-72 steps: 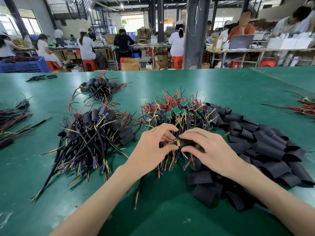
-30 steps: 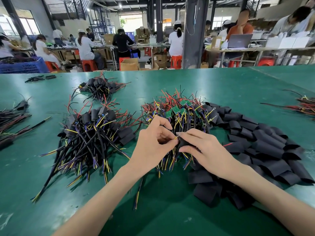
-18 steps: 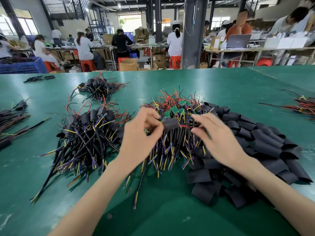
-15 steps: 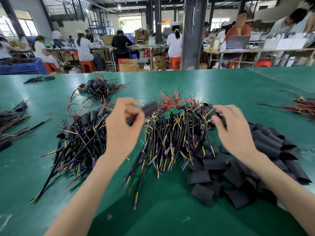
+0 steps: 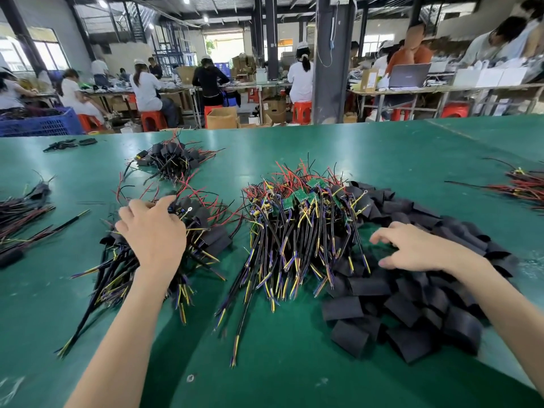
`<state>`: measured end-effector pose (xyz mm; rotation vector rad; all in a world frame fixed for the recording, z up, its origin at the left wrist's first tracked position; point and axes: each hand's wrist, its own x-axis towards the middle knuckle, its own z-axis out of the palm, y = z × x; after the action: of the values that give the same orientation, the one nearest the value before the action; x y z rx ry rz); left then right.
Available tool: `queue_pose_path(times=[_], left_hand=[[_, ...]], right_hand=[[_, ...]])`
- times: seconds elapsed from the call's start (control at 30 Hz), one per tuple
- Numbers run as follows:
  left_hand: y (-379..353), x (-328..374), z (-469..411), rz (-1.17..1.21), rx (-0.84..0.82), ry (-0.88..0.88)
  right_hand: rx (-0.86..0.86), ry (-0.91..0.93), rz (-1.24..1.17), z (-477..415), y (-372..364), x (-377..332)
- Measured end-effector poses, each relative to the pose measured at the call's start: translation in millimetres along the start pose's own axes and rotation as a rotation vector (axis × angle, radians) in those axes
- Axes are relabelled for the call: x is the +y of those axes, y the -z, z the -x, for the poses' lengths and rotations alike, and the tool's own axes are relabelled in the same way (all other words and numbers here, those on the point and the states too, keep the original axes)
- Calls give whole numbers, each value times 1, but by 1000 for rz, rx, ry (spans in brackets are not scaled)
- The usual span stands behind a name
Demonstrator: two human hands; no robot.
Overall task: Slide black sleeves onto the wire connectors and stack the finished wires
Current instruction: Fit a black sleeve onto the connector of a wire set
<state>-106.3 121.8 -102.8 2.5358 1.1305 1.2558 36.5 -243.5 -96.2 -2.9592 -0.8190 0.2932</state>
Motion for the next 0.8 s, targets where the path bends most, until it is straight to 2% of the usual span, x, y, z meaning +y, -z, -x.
queue_pose_path(times=[0.07, 0.13, 0.27, 0.57, 0.7, 0.8], left_hand=[[-1, 4, 2, 4, 25, -28], [-4, 6, 3, -18, 41, -142], [-16, 1, 7, -79, -40, -350], [-18, -3, 5, -88, -65, -239], [-13, 7, 9, -76, -86, -227], [-4, 33, 11, 9, -26, -255]], right_hand=[[-13, 0, 19, 0, -1, 2], [21, 10, 10, -2, -2, 3], [60, 6, -23, -2, -2, 2], [19, -6, -6, 3, 1, 6], [43, 11, 35, 2, 0, 4], [113, -32, 52, 0, 0, 4]])
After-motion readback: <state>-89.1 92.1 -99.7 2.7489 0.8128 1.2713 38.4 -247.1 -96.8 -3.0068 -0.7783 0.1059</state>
